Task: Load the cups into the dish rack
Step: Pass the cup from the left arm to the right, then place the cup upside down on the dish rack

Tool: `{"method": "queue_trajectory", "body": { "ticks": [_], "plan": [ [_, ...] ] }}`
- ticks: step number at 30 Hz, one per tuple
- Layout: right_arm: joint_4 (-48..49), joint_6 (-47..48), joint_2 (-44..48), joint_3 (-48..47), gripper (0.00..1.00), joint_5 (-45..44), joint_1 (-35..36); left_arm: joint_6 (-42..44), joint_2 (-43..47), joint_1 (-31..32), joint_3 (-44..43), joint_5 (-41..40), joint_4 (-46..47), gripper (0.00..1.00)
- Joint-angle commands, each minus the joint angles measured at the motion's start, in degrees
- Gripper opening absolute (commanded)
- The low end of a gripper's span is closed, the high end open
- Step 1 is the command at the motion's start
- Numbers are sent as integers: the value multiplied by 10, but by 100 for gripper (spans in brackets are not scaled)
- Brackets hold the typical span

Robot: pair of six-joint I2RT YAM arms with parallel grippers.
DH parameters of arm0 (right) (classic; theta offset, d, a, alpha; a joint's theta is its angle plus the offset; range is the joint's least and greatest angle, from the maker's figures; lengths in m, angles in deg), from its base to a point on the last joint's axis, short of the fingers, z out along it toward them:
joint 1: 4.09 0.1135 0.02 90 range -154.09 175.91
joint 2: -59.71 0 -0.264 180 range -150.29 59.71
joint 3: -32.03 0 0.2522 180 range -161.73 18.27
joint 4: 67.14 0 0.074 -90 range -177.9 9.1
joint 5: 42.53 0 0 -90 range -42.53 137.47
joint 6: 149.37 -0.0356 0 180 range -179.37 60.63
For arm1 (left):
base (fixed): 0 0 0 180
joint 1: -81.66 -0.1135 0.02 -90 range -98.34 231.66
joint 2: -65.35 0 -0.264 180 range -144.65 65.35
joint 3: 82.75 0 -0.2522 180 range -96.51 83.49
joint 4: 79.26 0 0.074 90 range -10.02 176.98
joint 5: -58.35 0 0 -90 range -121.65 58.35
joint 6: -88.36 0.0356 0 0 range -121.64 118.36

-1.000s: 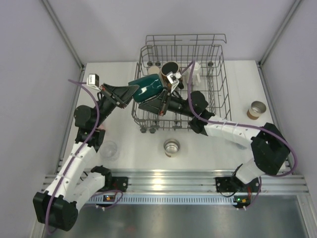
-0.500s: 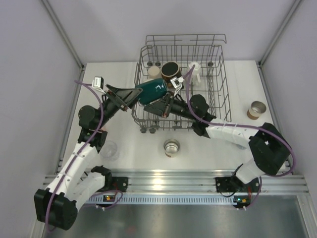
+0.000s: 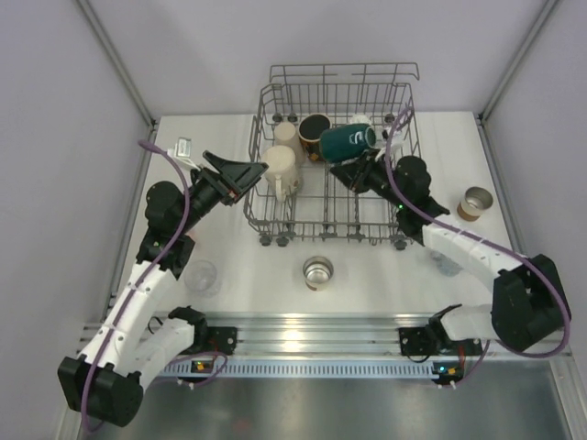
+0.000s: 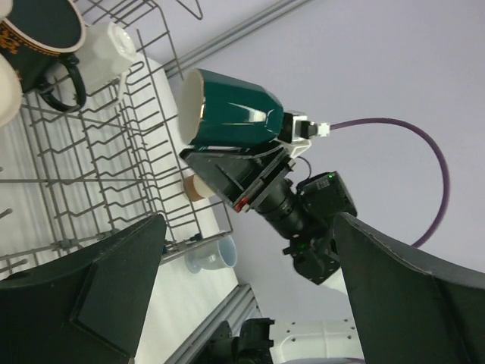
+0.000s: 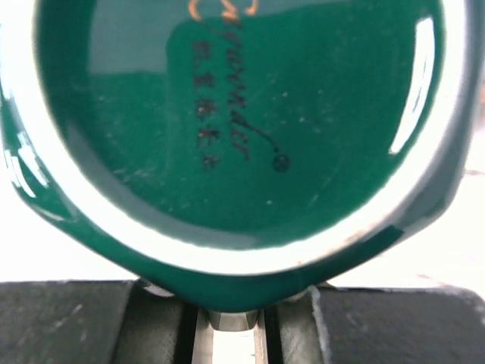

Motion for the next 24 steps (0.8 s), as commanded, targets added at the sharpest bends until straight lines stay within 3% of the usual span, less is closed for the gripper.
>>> {"method": "queue_trajectory", "body": {
  "ticks": [1,4,10,24],
  "plan": [
    [-109,173,61,-62,0,-133,-35,59,18,2,-36,-36,-66,98],
    [-180,234,45,-99,0,-210,-56,68,21,2,-42,-39,-74,98],
    [-212,297,-20,-161,0,-283,-93,73,25,2,-40,-39,-88,98],
    [-233,346,-191,-288,0,-312,-158,96,35,1,-39,-60,-120,98]
  ]
}}
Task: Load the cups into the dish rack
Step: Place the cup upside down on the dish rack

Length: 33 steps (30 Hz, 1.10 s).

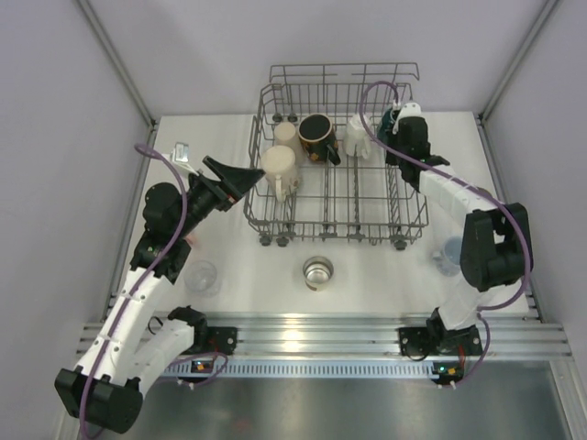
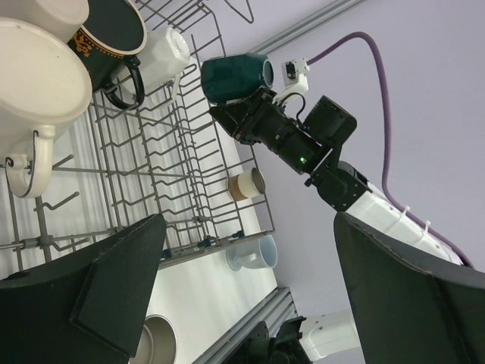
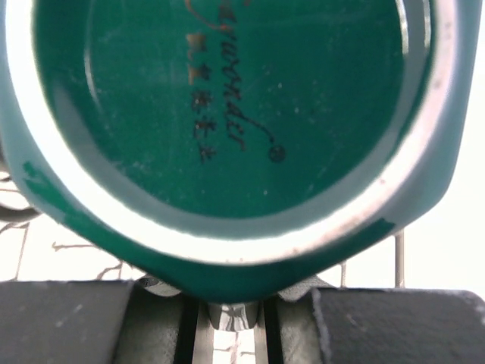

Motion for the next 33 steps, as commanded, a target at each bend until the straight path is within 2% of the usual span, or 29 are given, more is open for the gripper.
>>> {"method": "queue_trajectory", "body": {
  "ticks": [1,9,21,23,25,27,33],
  "plan": [
    [65,17,-7,-60,0,-8,-26,15,5,1,-20,-8,1,98],
    [59,12,-62,-85,0,31,-55,22,-5,2,-21,-16,-3,98],
    [57,18,-53,-71,0,19,-55,28,-17,1,-16,-16,-2,98],
    [59,33,-43,-73,0,37,-58,30,-17,1,-15,-15,-2,98],
    [58,38,-34,-79,0,87,-69,30,-16,2,-14,-14,-2,98],
    [58,85,-26,-82,0,147,-83,31,-16,2,-13,-14,-2,98],
    [23,118,-25,-99,0,139,-86,32,-18,2,-14,-13,-2,98]
  ]
}}
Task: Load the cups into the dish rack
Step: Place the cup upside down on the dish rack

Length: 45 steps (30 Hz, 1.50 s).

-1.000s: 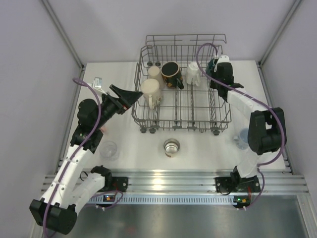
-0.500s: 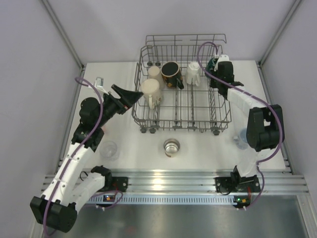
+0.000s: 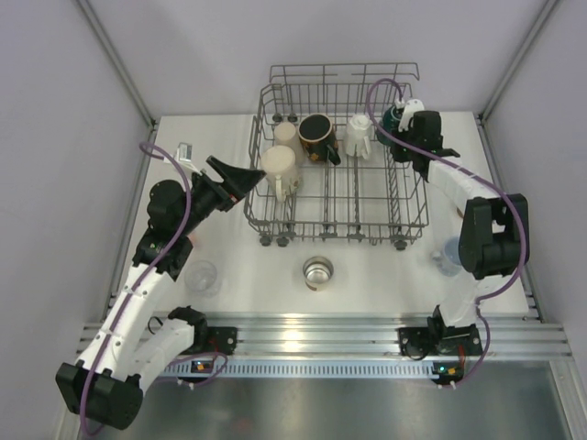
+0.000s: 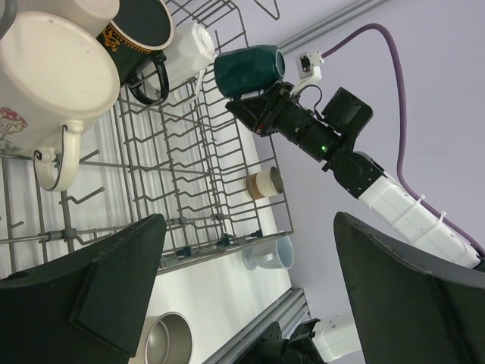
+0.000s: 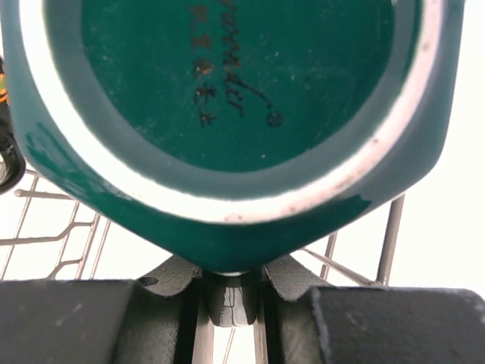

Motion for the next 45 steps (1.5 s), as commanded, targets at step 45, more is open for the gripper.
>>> {"method": "queue_trajectory", "body": {
  "ticks": [45],
  "plan": [
    [-95,-20,-12,-122,0,26,-21,14,-9,1,-10,10,21,98]
  ]
}}
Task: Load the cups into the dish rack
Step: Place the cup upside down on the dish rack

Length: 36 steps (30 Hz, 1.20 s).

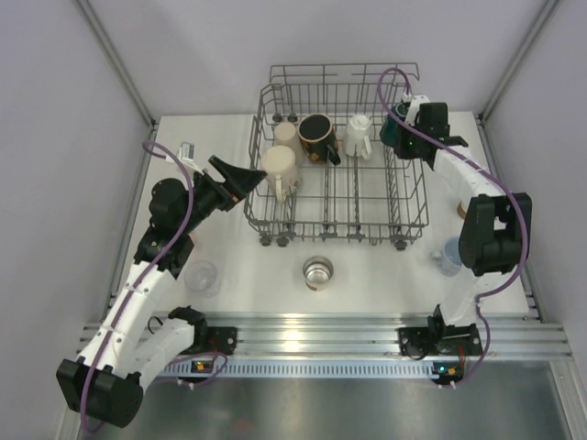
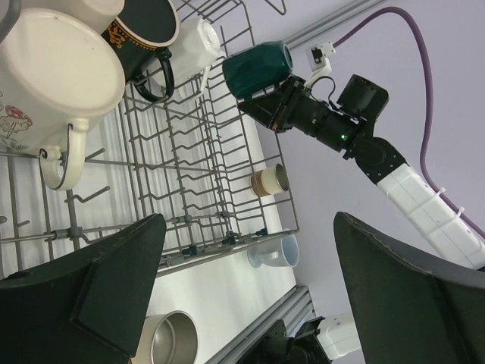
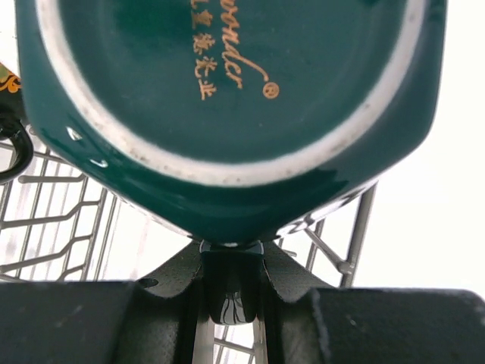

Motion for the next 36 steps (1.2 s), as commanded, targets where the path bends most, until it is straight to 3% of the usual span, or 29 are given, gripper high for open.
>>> {"method": "queue_trajectory", "body": {
  "ticks": [1,22,30,36],
  "plan": [
    [31,-4,-2,-47,0,-9,0,6,2,1,-9,6,22,98],
    [-38,1,-18,-75,8,-49,3,3,3,2,-1,5,28,98],
    [-69,14,-31,-90,0,-38,3,-8,4,1,5,10,35,98],
    [-85,18,-35,-99,3,-36,4,1,8,2,-6,7,24,98]
  ]
}}
